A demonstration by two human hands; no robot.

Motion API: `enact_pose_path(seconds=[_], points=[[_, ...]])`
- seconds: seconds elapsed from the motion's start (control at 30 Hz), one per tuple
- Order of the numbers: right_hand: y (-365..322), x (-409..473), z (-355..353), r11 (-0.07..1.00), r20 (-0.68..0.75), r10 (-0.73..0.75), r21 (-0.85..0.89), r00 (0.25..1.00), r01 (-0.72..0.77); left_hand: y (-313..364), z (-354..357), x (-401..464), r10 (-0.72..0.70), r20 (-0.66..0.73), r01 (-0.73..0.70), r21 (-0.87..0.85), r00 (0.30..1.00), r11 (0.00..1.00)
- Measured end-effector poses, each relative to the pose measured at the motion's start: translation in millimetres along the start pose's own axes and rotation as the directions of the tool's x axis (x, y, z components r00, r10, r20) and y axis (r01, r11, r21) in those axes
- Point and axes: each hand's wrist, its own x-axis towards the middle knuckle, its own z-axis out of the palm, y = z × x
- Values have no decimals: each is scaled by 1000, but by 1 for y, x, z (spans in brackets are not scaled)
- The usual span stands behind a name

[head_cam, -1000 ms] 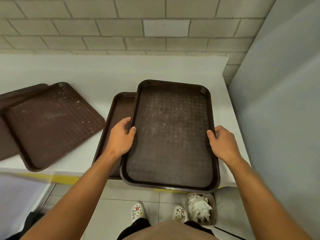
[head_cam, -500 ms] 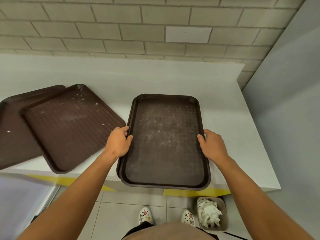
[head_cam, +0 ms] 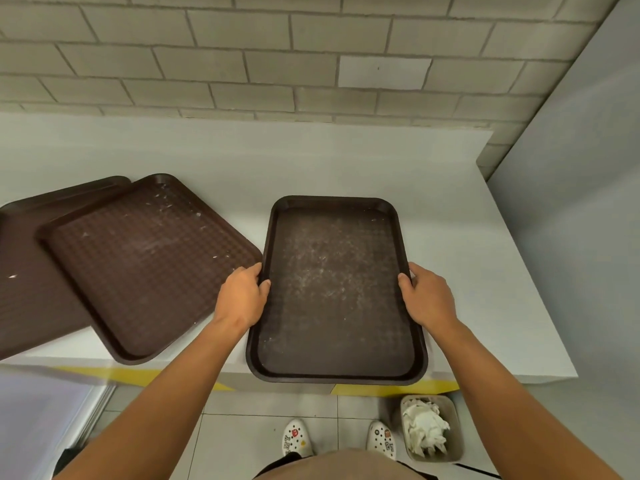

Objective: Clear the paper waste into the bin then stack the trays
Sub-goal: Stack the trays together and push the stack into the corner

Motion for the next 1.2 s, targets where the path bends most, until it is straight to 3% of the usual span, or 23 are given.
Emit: enact_pose_path(seconds=[0.4,0.9,1.2], points=[[1,6,6,999,37,42,-22,998,-41,1,9,2,22,16,-21,-65,1000,998],[0,-4,7,993,-20,80,-85,997,-82,-5,22,-1,4,20,-1,-150,1000,989],[-4,-4,1,992,8,90,-86,996,-89,2,18,-2,-55,45,62,-165,997,984]])
